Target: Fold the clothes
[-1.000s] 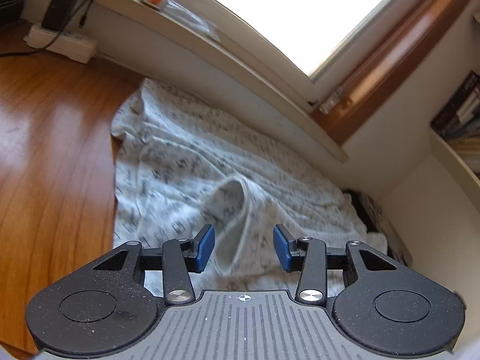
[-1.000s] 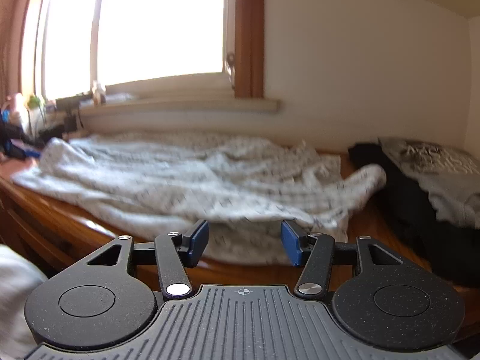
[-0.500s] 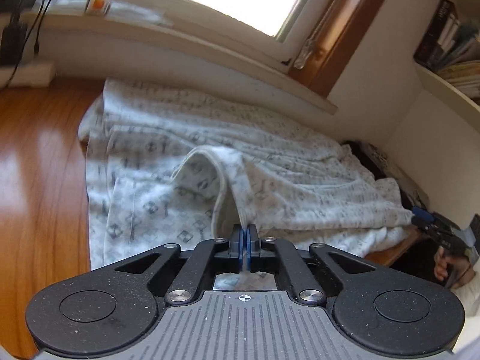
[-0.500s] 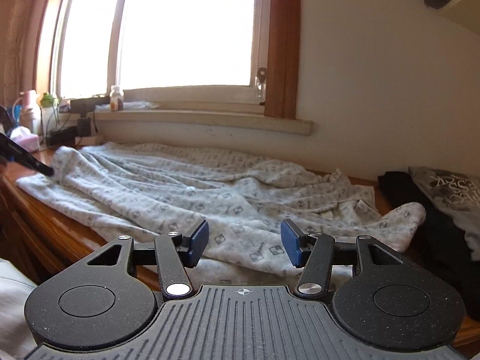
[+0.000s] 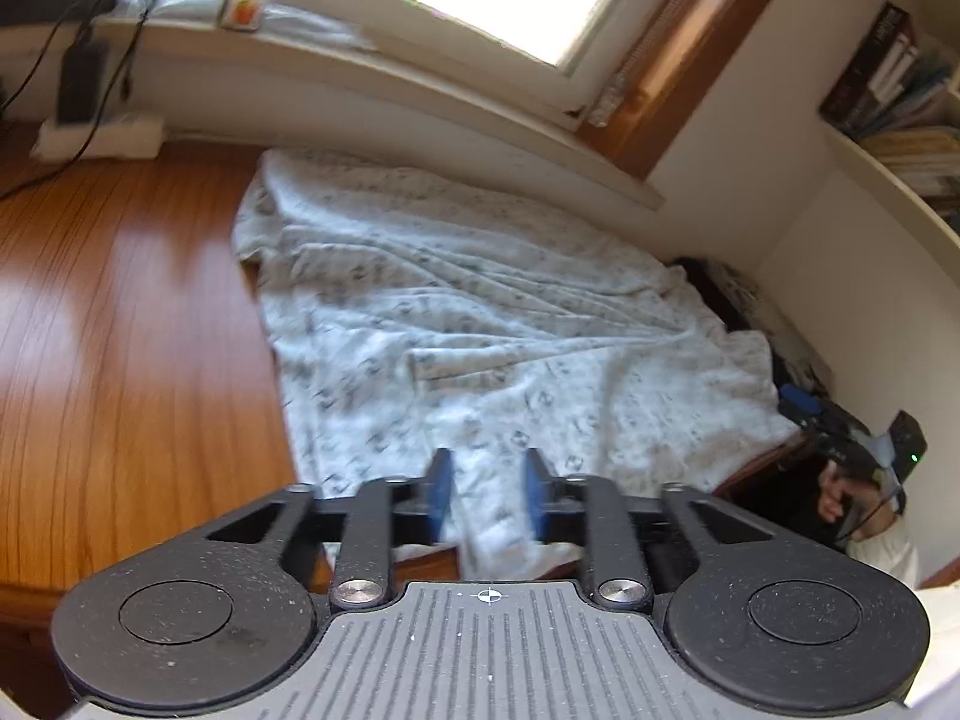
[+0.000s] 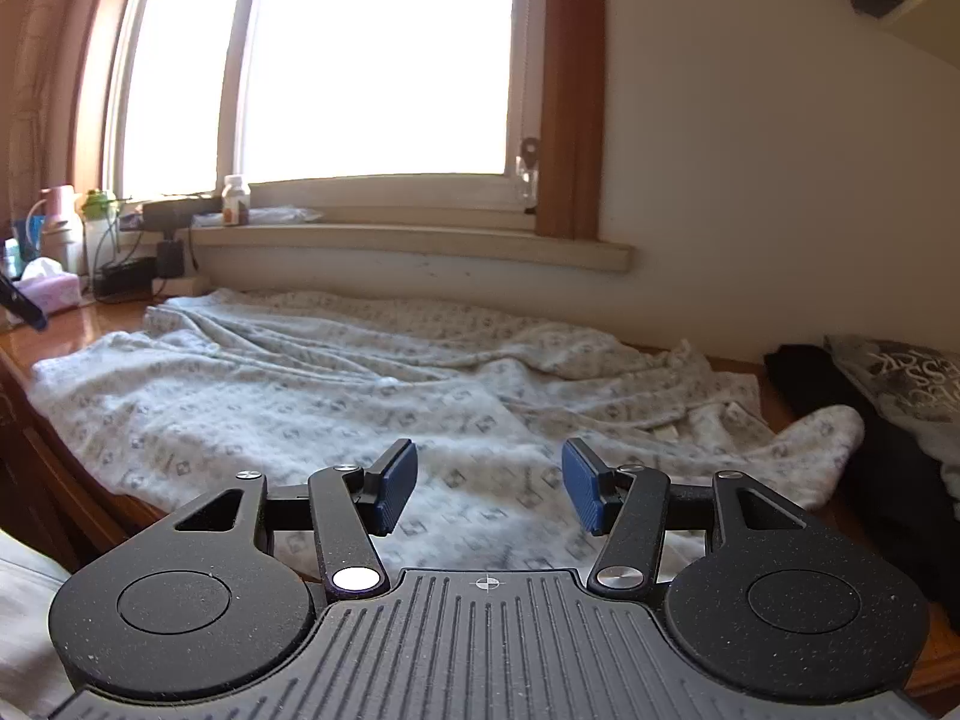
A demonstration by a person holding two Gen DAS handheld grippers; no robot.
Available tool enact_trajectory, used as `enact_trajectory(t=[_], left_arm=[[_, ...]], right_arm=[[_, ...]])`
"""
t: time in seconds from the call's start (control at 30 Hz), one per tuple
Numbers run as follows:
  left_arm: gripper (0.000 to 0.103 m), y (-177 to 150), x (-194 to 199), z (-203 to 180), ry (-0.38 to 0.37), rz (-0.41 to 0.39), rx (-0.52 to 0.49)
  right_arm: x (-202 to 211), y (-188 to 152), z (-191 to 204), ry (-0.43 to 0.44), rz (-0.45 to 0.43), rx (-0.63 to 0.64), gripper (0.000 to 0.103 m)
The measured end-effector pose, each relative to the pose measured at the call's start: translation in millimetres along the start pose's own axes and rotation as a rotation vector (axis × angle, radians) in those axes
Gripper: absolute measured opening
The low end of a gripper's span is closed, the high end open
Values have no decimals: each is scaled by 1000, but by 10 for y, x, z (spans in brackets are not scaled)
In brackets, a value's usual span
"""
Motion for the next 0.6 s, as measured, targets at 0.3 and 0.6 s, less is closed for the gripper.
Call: enact_trajectory(t=[0.3,0.6], left_arm=[[55,202,-353,88,40,-27,-19],[54,392,-879,21,25,-26,-99]], right_arm=[[-230,18,4,21,39,14,58],[-807,336,-32,132,122,57,57]])
Point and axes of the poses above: each gripper's, at about its wrist camera, not at the fingertips, and x roughly against the way its jaws point, z to its left, y to its top, the point moved 8 cm from there along -x, roughly the way its jaws point, and after that the axes turned 15 degrees about x, right-handed, at the moved point
